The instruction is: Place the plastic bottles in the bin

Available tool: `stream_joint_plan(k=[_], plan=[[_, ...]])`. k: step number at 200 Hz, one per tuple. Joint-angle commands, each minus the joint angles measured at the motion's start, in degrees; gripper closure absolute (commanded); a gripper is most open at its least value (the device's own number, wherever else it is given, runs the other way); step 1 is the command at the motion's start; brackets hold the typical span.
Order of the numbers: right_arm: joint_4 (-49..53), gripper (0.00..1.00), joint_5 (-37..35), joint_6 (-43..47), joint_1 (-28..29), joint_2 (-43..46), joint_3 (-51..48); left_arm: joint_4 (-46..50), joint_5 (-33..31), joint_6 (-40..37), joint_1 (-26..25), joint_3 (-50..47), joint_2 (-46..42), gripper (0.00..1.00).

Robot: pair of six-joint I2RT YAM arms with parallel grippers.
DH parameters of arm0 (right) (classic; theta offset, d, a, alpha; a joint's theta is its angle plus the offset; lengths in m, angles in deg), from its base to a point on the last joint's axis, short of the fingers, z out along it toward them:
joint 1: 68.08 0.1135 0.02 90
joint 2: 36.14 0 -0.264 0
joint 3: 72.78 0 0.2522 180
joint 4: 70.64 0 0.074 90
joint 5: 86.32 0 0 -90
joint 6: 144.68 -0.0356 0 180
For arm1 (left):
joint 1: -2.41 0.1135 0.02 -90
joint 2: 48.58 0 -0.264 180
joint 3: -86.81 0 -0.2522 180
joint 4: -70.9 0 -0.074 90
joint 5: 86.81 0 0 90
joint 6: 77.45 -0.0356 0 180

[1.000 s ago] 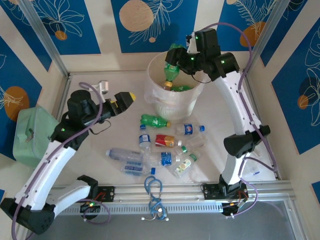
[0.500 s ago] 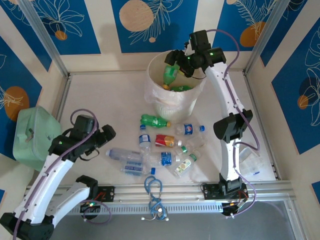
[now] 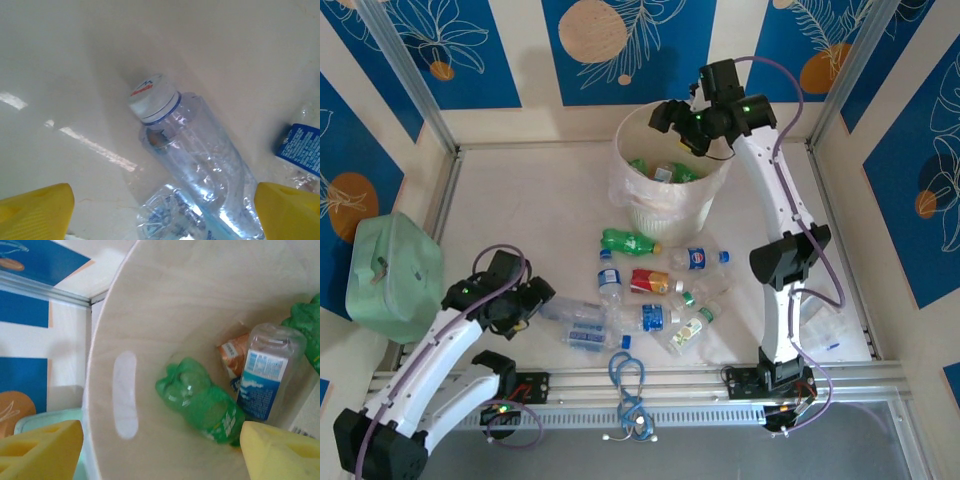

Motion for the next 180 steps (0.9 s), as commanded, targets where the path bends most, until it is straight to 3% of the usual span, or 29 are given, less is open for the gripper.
stream_joint_plan(k=[1, 77, 106, 180], plan=[[-0.21, 0.18, -2.84, 2.31, 2.96, 9.39, -5.43, -4.98, 2.45, 4.06, -0.47, -1.75, 2.05, 0.08], [-8.45, 0.17, -6.3, 0.88, 14.84, 31.2, -34.16, -16.37, 4.32, 10.74, -0.65, -6.64, 10.19, 0.13], [-8.36, 0.16, -8.59, 0.37, 18.12, 34.53, -39.61, -20.7, 4.57, 11.78, -0.65, -7.25, 13.68, 0.16], [-9.39, 0.18, -9.42, -2.2, 20.14, 39.17, -48.18, -25.29, 2.97, 11.1, -0.57, -5.53, 20.38, 0.3]])
